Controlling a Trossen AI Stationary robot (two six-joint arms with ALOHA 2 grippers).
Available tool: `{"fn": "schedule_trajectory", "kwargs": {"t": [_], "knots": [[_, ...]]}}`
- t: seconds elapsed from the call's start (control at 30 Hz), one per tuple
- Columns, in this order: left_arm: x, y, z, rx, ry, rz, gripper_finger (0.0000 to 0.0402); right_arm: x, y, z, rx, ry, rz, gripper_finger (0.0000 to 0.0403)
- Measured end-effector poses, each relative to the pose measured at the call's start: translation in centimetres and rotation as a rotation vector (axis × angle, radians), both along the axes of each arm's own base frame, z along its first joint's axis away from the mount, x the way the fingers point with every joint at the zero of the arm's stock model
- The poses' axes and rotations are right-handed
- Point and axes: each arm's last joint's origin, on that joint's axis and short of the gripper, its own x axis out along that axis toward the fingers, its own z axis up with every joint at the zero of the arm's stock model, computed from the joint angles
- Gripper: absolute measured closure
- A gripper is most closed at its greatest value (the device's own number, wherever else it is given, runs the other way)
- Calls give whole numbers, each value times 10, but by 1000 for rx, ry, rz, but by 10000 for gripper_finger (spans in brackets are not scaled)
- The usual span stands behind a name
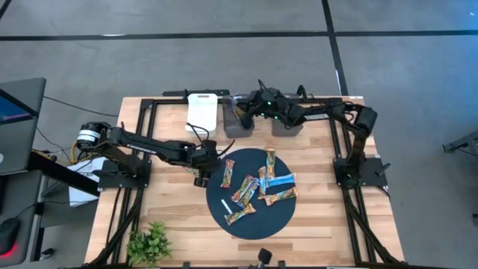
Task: Pick and place Granola Bars by type
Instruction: Put the right blue granola bar into the left black bin, then adjust the orange granola bar
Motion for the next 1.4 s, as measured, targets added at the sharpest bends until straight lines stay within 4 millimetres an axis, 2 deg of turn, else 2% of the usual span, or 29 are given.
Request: {"fn": "schedule_trajectory", "kwargs": {"t": [0.1, 0.23, 0.4, 0.57, 0.73, 0.93, 1.13, 1.27, 1.4], "knots": [[0, 0, 0, -1, 0, -1, 233, 6, -3, -1, -5, 41, 26, 375], [0, 0, 0, -6, 2, -2, 233, 7, -3, 1, -16, 73, 42, 324], [-1, 0, -1, -16, 9, 14, 233, 2, -2, 10, -13, 83, 41, 250], [-1, 0, -1, -16, 10, 14, 233, -9, 4, 26, -59, 166, 72, 197], [0, 0, 0, -10, -5, -2, 233, -27, 37, 49, -138, 277, 183, 176], [1, -1, 1, -15, -17, -10, 233, -71, 89, 51, -128, 441, 329, 179], [7, -3, 4, -51, -79, -91, 233, -107, 135, 23, -107, 514, 471, 187], [14, -6, 9, -86, -165, -215, 233, -118, 157, -1, -84, 547, 525, 193], [24, -11, 8, -205, -261, -403, 233, -122, 171, -13, -63, 533, 554, 202]]}}
